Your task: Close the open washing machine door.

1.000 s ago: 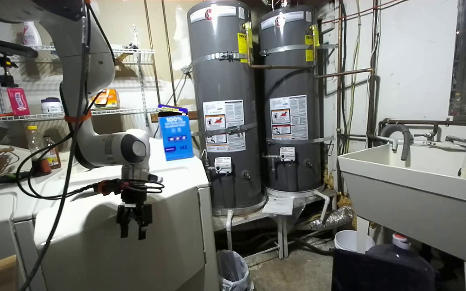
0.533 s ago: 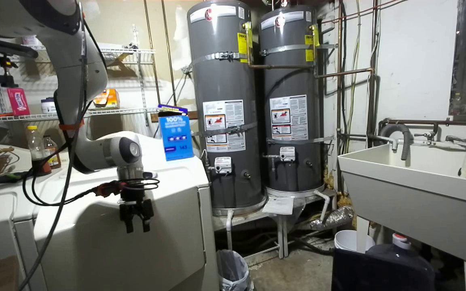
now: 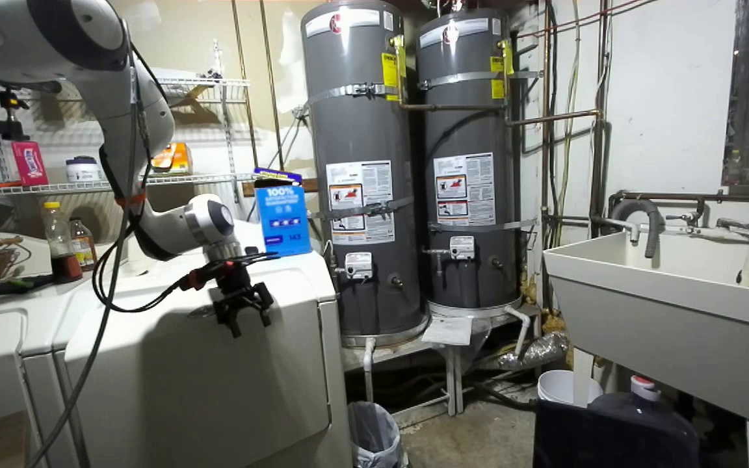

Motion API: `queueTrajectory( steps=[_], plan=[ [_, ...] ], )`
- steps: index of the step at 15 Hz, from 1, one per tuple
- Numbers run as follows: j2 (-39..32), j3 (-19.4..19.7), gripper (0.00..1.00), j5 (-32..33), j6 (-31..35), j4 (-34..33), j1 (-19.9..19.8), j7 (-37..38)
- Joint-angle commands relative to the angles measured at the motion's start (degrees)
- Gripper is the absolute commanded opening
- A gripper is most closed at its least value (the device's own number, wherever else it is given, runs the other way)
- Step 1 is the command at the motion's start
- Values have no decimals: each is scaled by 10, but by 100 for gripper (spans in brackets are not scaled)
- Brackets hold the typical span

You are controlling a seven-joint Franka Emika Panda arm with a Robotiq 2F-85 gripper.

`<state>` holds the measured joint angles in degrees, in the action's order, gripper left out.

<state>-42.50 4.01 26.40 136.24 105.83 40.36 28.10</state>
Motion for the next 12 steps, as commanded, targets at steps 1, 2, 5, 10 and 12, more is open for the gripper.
queueTrajectory(
  steps=[1,2,5,10,12],
  plan=[
    [-5,4,100,12,30,22,-3,15],
    [7,9,100,6,45,54,2,52],
    [22,12,100,16,97,141,22,109],
    [-8,54,100,98,145,158,105,99],
    [-21,62,100,109,126,136,123,89]
  ],
)
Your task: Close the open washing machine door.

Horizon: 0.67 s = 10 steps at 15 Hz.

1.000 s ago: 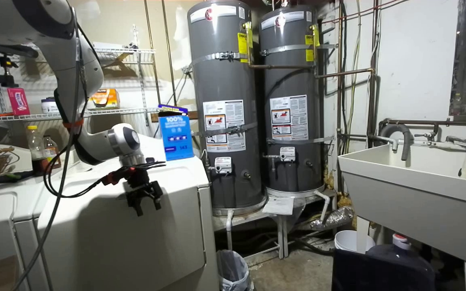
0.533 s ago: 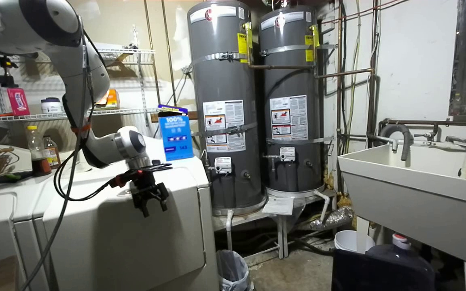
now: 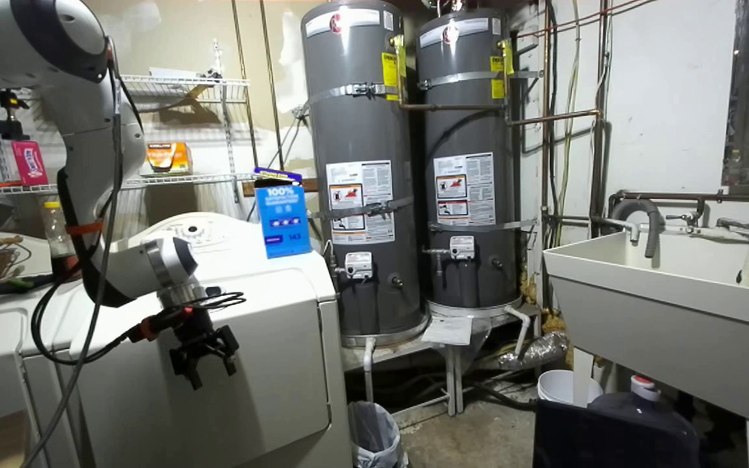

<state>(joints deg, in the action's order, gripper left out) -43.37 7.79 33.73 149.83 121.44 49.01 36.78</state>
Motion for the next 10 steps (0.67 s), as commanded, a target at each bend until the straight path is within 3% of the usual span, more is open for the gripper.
queueTrajectory(
  steps=[1,3,6,9,10],
  plan=[
    [-15,31,100,54,-7,-27,47,-14],
    [0,46,100,101,15,-15,67,-16],
    [16,88,100,220,69,18,106,44],
    [-2,169,100,354,171,29,163,121],
    [8,93,100,343,172,37,68,63]
  ],
)
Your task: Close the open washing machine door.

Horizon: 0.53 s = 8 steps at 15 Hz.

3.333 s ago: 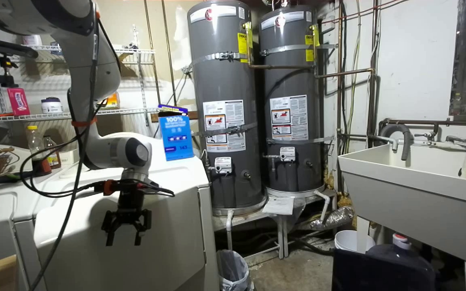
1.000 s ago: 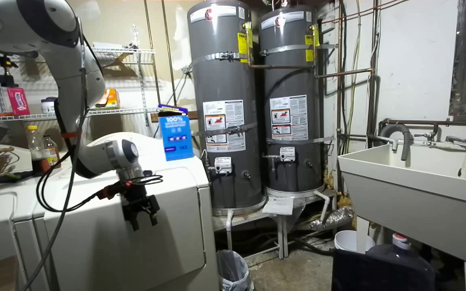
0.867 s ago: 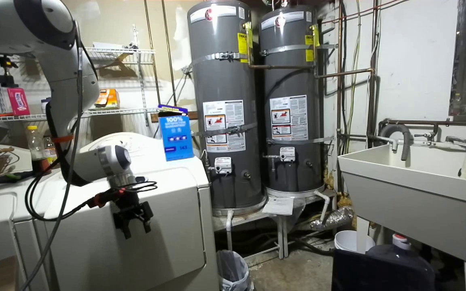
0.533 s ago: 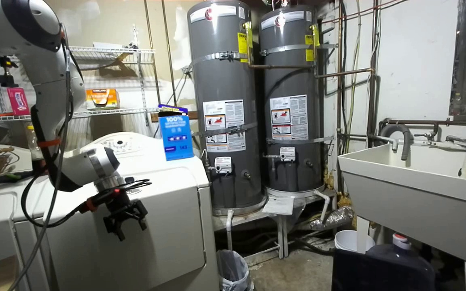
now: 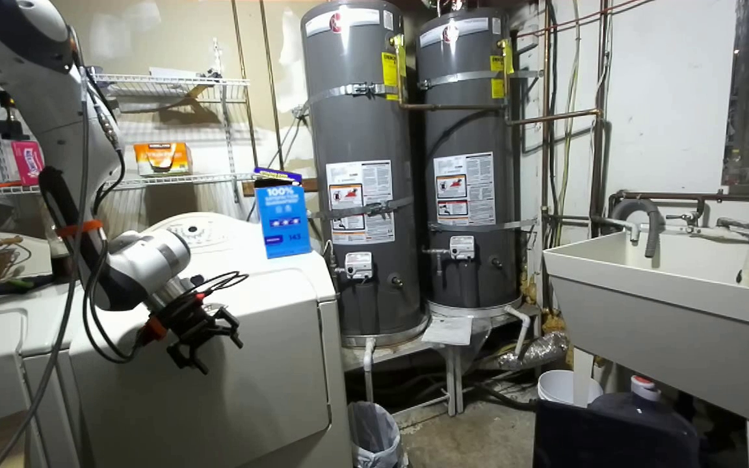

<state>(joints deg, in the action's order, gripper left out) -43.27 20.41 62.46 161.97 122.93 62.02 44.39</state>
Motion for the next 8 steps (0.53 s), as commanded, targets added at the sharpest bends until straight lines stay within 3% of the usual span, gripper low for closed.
queueTrajectory(
  steps=[1,2,5,8],
  plan=[
    [8,-26,100,51,2,3,-33,20],
    [0,-6,100,28,32,14,-17,0],
    [-1,-26,100,38,44,17,-54,-13],
    [0,82,100,196,152,-3,31,129]
  ],
)
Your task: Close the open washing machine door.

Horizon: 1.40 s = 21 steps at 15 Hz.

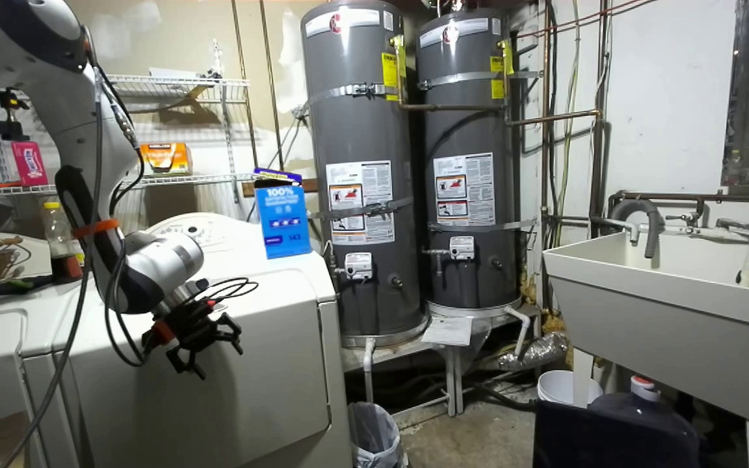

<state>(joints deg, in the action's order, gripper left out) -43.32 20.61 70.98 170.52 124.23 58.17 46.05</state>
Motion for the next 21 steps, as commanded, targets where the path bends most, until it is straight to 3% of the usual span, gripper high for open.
queueTrajectory(
  steps=[1,3,6,9,12,14,16,18,21],
  plan=[
    [-1,114,100,137,86,-29,102,150],
    [-3,161,100,185,110,-57,151,227],
    [-34,171,100,220,110,-137,185,337],
    [-81,137,100,279,87,-223,163,431],
    [-83,63,100,401,14,-244,115,523],
    [-34,3,100,496,-74,-181,97,595],
    [10,6,100,543,-168,-81,135,671],
    [29,20,100,518,-259,8,183,745],
    [42,2,100,397,-322,105,216,765]
  ],
)
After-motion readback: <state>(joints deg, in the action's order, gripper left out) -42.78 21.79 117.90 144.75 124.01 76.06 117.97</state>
